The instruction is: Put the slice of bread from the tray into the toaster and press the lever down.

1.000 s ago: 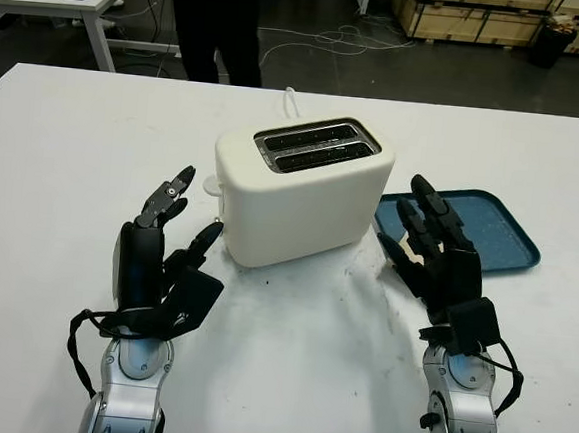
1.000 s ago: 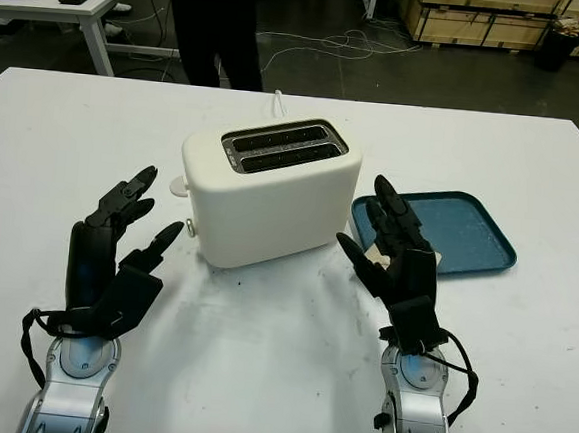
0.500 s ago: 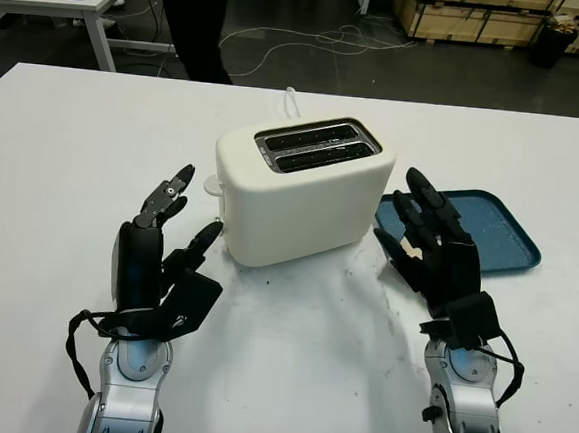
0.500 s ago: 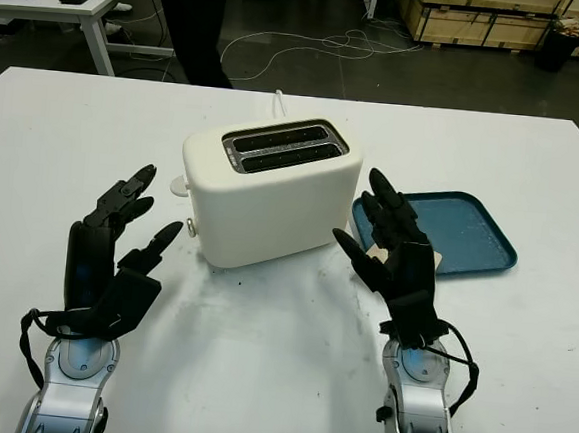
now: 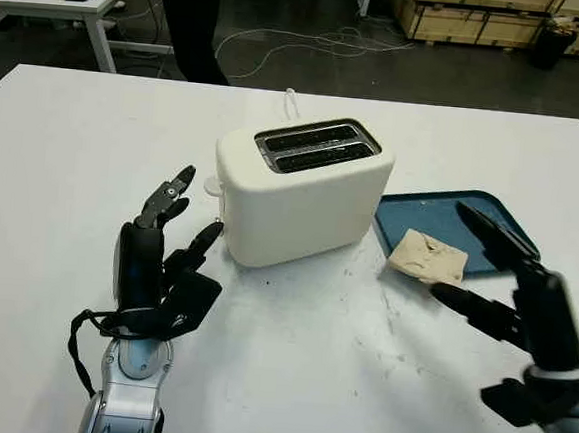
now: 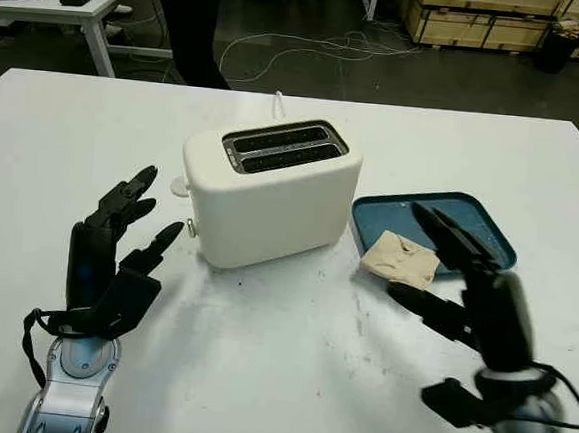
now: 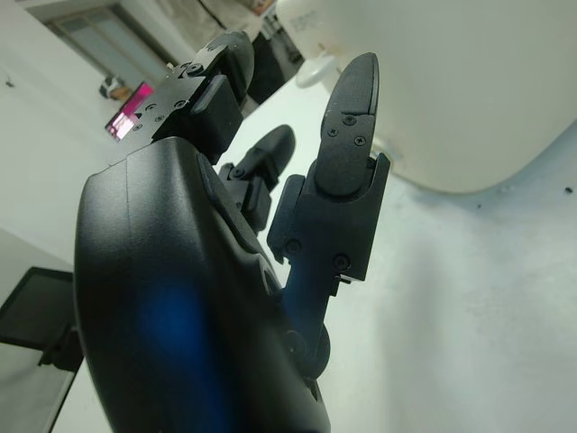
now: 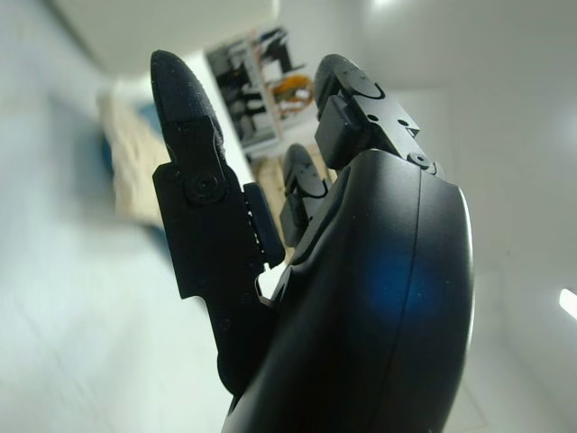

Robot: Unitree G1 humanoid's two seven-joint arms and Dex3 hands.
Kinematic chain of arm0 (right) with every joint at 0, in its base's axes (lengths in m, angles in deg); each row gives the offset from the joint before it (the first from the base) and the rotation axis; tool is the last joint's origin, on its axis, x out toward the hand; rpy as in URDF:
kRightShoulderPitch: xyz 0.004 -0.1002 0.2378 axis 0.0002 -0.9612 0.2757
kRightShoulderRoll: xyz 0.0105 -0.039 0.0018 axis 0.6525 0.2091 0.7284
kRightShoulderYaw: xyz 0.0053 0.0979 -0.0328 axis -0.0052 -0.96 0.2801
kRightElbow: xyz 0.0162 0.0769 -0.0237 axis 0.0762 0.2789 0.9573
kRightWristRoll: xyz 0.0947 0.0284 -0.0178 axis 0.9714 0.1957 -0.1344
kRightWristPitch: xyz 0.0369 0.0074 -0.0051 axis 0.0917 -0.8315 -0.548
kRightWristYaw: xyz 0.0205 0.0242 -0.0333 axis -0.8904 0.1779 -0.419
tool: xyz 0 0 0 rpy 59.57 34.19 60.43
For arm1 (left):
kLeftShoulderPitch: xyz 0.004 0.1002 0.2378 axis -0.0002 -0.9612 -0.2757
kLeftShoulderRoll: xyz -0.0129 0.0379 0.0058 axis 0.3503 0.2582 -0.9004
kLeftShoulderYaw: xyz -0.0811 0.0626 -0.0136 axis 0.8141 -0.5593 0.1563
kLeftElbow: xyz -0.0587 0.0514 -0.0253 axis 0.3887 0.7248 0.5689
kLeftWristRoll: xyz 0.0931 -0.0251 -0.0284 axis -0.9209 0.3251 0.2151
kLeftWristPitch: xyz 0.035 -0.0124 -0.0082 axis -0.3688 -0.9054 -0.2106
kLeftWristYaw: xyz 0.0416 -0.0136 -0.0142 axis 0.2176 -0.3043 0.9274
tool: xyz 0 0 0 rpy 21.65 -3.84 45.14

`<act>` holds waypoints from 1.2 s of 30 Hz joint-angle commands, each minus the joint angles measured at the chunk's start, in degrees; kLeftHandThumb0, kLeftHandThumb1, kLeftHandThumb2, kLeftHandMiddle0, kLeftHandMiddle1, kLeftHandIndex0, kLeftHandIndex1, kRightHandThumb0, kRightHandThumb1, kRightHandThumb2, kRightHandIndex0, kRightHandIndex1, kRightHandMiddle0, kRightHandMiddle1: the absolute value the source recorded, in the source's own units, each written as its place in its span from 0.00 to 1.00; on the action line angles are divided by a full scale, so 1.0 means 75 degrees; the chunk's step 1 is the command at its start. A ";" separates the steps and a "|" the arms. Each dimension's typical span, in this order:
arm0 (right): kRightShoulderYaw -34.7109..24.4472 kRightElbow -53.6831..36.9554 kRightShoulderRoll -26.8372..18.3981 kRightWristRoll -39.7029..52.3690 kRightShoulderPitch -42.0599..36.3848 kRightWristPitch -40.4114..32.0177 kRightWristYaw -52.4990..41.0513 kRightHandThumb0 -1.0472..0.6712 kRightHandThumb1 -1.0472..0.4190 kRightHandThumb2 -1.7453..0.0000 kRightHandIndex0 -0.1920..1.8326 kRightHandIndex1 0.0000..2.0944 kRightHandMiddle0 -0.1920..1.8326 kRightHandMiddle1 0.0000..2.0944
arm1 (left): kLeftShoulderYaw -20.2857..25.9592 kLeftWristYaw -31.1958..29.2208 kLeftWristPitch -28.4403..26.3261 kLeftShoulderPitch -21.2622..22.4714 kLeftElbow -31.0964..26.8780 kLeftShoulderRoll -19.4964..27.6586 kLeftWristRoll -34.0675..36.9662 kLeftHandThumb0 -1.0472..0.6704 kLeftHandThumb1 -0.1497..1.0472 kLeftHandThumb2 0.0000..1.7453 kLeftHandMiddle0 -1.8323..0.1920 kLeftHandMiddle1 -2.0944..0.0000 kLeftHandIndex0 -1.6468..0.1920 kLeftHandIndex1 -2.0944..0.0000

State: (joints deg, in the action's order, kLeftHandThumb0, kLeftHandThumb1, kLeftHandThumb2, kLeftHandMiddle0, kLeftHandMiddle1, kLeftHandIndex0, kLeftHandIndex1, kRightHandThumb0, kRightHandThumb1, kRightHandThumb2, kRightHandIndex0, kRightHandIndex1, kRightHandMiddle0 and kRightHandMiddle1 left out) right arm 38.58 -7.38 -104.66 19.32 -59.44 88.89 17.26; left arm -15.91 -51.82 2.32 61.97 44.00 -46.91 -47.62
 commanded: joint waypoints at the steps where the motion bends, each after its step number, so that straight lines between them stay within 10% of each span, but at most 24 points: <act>1: -0.0080 0.0429 -0.0431 -0.0257 0.0052 0.0297 0.0104 0.30 0.15 1.00 0.29 0.00 0.28 0.00 | -0.0022 0.0005 0.0007 0.0081 0.0003 0.0031 -0.0084 0.36 0.89 0.05 0.71 0.73 0.61 1.00; 15: 0.1067 0.2955 -0.1961 -0.2499 0.1410 0.1015 0.2011 0.38 0.20 1.00 0.24 0.00 0.27 0.00 | 0.0007 -0.0055 0.0001 0.0105 -0.0066 0.0033 0.0047 0.34 0.89 0.07 0.73 0.70 0.61 1.00; 36: 0.4991 0.7167 -0.1862 -0.4616 0.4228 0.1038 0.6727 0.39 0.15 1.00 0.24 0.01 0.31 0.01 | 0.0129 -0.0161 -0.0114 0.0084 -0.0296 0.0120 -0.0040 0.35 0.89 0.06 0.74 0.67 0.61 1.00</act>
State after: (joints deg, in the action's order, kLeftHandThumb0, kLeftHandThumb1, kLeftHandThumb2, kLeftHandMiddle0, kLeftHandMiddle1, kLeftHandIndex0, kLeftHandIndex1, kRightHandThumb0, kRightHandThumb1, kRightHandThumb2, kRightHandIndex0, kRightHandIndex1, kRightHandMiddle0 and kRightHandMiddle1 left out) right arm 74.78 45.32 -118.82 -14.25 -28.61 96.57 67.00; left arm -14.96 -52.72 1.79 62.49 42.50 -46.43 -47.61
